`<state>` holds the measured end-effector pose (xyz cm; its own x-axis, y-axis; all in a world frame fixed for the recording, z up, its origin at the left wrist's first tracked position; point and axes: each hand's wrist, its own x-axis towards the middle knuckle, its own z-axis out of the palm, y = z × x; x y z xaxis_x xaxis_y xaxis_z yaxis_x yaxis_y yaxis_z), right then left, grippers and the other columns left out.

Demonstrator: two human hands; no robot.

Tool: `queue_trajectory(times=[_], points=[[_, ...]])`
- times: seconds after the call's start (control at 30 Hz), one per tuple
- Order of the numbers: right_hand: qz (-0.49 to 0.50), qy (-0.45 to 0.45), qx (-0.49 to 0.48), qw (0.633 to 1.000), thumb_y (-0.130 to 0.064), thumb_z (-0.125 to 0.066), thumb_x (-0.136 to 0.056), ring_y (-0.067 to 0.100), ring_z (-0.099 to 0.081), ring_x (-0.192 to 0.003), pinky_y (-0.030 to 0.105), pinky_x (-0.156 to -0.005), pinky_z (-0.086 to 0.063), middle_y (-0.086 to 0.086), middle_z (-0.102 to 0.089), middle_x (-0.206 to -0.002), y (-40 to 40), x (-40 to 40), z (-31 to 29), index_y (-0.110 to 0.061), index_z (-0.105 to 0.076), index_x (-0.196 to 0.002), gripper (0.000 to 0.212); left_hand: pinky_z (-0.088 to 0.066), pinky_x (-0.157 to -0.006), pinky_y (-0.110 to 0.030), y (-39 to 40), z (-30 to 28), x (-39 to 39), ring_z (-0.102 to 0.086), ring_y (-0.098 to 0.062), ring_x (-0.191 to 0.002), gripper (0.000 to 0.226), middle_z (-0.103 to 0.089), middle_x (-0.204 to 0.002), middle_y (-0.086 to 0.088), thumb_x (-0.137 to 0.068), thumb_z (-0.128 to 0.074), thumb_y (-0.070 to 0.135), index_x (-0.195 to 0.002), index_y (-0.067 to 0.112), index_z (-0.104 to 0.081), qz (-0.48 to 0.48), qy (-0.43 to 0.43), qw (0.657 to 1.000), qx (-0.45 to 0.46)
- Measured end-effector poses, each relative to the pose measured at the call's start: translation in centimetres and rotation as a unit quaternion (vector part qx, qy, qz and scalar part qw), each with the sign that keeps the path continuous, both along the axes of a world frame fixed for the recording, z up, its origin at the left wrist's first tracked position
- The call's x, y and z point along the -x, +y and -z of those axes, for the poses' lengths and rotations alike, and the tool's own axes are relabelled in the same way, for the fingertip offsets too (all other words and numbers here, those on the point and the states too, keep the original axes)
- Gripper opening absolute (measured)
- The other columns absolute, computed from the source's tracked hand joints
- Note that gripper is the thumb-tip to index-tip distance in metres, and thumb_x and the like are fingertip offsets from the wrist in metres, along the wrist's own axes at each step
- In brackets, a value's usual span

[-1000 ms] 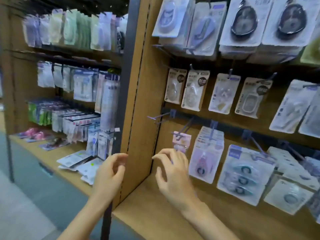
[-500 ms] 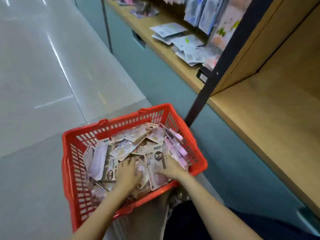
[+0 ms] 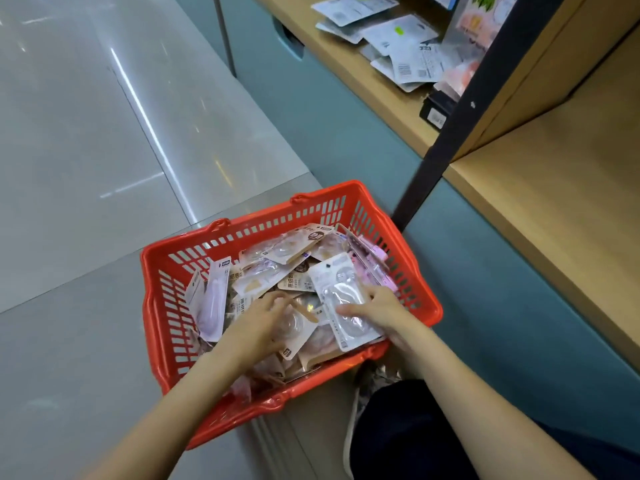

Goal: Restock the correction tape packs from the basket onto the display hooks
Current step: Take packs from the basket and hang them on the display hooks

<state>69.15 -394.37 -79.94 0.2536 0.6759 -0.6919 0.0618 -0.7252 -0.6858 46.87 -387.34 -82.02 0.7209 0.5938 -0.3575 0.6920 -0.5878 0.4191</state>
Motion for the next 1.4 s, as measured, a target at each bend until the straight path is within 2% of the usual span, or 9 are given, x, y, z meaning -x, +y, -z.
queue_trajectory(times=[0.23,0.43,0.6,0.73,0.87,1.0,1.17,1.33,1.4], points=[[0.137,0.152,-0.115,0.972,0.002,-0.064,-0.077,0.015,-0.07,-0.066,0.026,-0.056,-0.056,0.007,-0.074,-0.083,0.7,-6.2,-6.9,-0.004,-0.064,-0.096,0.02,-0.045,-0.09,-0.026,-0.5,-0.5,-0.1,-0.055,-0.019,-0.108,0.06,-0.037,-0.14,-0.003,-0.088,-0.059,0.017,-0.141,0.014,-0.033,-0.122,-0.077,0.989,-0.024],[0.082,0.167,-0.104,0.977,-0.002,-0.068,-0.071,0.019,-0.071,-0.079,0.031,-0.067,-0.059,0.01,-0.071,-0.1,0.6,-7.6,-7.8,-0.008,-0.062,-0.104,0.034,-0.018,-0.114,-0.041,-1.2,0.8,-1.9,-0.017,-0.03,-0.141,0.045,-0.016,-0.156,-0.01,-0.099,-0.034,0.035,-0.143,0.025,-0.031,-0.047,0.127,0.98,-0.145],[-0.165,-0.134,-0.091,0.973,-0.006,-0.076,-0.074,0.015,-0.059,-0.086,0.007,-0.065,-0.046,0.003,-0.064,-0.102,4.2,-5.8,-7.0,-0.01,-0.061,-0.105,0.035,-0.032,-0.108,-0.034,-1.5,0.5,-1.5,-0.031,-0.027,-0.136,0.045,-0.008,-0.157,-0.012,-0.096,-0.044,0.028,-0.139,0.025,-0.036,-0.001,0.112,0.989,-0.092],[-0.198,-0.253,-0.167,0.932,-0.016,-0.075,-0.075,0.015,-0.056,-0.09,0.02,-0.065,-0.037,0.001,-0.063,-0.101,6.6,-3.0,-4.5,-0.011,-0.062,-0.11,0.038,-0.029,-0.113,-0.031,-2.0,0.1,-0.8,-0.029,-0.023,-0.137,0.043,-0.018,-0.155,-0.005,-0.096,-0.042,0.024,-0.139,0.021,-0.04,0.039,0.101,0.991,-0.073],[0.073,-0.117,-0.194,0.971,-0.013,-0.071,-0.082,0.006,-0.061,-0.071,0.018,-0.061,-0.049,-0.004,-0.065,-0.087,5.4,-2.8,-3.8,-0.015,-0.064,-0.087,0.009,-0.027,-0.114,-0.033,-2.4,0.7,-1.0,-0.027,-0.026,-0.136,0.056,-0.027,-0.15,-0.007,-0.086,-0.062,0.022,-0.138,0.021,-0.041,0.028,0.118,0.987,-0.105],[0.083,0.063,-0.039,0.994,-0.009,-0.067,-0.084,0.011,-0.068,-0.062,0.023,-0.051,-0.053,0.004,-0.072,-0.083,2.6,-3.9,-2.3,-0.009,-0.065,-0.091,0.007,-0.054,-0.082,-0.036,-2.0,1.4,-1.1,-0.065,-0.03,-0.099,0.075,-0.065,-0.111,-0.015,-0.032,-0.094,0.025,-0.102,0.014,-0.069,-0.016,0.117,0.977,-0.179],[0.07,0.108,0.026,0.991,-0.004,-0.071,-0.079,0.021,-0.068,-0.088,0.032,-0.075,-0.054,0.012,-0.07,-0.104,2.2,-2.0,1.2,-0.006,-0.065,-0.096,0.018,-0.033,-0.105,-0.039,-1.0,2.3,-0.6,-0.044,-0.029,-0.127,0.078,-0.052,-0.134,-0.009,-0.074,-0.068,0.05,-0.137,0.014,-0.042,-0.08,0.151,0.967,-0.187],[0.123,0.077,-0.001,0.989,-0.006,-0.073,-0.077,0.026,-0.067,-0.092,0.045,-0.087,-0.053,0.012,-0.07,-0.103,1.9,-0.7,3.1,-0.009,-0.06,-0.088,0.017,-0.02,-0.11,-0.036,0.6,1.3,-1.6,-0.029,-0.027,-0.132,0.096,-0.045,-0.138,-0.006,-0.07,-0.058,0.072,-0.14,0.015,-0.025,-0.114,0.227,0.959,-0.128],[0.111,0.061,-0.036,0.991,-0.005,-0.071,-0.079,0.019,-0.066,-0.093,0.036,-0.082,-0.054,0.005,-0.069,-0.106,1.4,-0.5,2.7,-0.011,-0.059,-0.094,0.02,-0.024,-0.108,-0.037,1.0,0.8,-2.0,-0.03,-0.029,-0.131,0.093,-0.044,-0.137,-0.01,-0.07,-0.064,0.065,-0.139,0.016,-0.026,-0.141,0.21,0.962,-0.104]])
